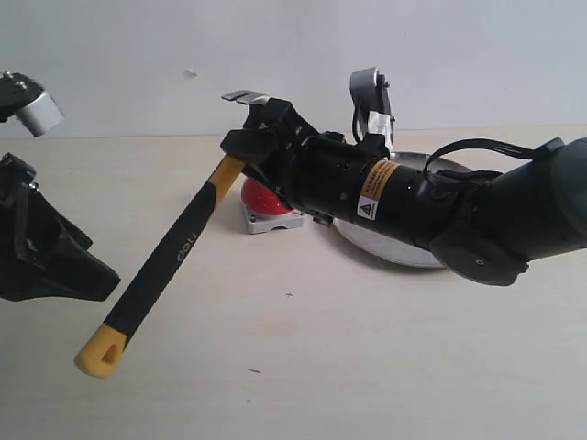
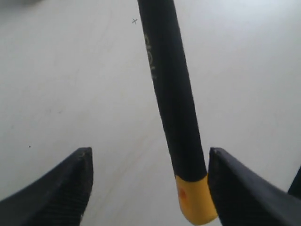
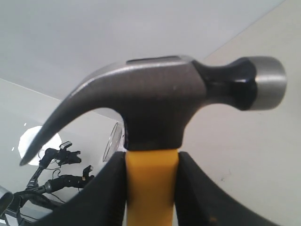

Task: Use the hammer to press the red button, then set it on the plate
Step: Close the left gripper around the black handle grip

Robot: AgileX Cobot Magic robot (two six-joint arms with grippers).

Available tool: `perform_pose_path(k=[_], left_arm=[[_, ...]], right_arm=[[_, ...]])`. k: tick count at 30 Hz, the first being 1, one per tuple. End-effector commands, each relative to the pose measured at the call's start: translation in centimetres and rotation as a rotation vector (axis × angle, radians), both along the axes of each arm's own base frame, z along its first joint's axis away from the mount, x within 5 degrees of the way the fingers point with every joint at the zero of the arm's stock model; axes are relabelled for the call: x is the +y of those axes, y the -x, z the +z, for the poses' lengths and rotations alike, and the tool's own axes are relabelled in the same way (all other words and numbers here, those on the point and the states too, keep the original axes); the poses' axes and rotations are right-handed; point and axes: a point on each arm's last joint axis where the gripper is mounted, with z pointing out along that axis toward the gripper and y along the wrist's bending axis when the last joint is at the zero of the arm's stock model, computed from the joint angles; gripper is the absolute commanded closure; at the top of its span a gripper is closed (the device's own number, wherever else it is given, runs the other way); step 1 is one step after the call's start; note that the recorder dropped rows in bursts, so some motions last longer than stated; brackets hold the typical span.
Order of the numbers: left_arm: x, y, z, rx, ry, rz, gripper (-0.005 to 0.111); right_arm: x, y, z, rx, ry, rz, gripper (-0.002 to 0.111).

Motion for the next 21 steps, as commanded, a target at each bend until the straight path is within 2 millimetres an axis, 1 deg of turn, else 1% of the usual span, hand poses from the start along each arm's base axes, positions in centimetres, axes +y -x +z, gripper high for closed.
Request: perform_pose_path(k=[1,5,10,16,21], left_arm=[[-1.4,-0.8,0.0,-0.033,0.002,-0.021,0.036],[-2.9,-1.3,-0.2,-0.06,-0.062,-0.014,0.036],[-4.2,-1.8,-1.7,-0.019,-0.164,0.02,0.036],[-5.9,-2.3,-3.8,0.019,-0.179,-0.009,0.036],[-6.9,-2.6,-4.7,-0.004,-0.176,-0.011,0.036]], right_arm=[[0.0,-0.4,0.9,-0.042,-0.051,-0.008,0.108],[0.0,-0.6,0.4,-0.028,-0.044,-0.026,0.108],[-0.1,-0.7,0.3,-0.025,-0.041,-0.037,0.108],[-0.1,-0.7,0.3,-0.027,-0.04,-0.04,0.108],[-0.1,-0.7,0.2,-0.025,-0.038,-0.04,0.108]])
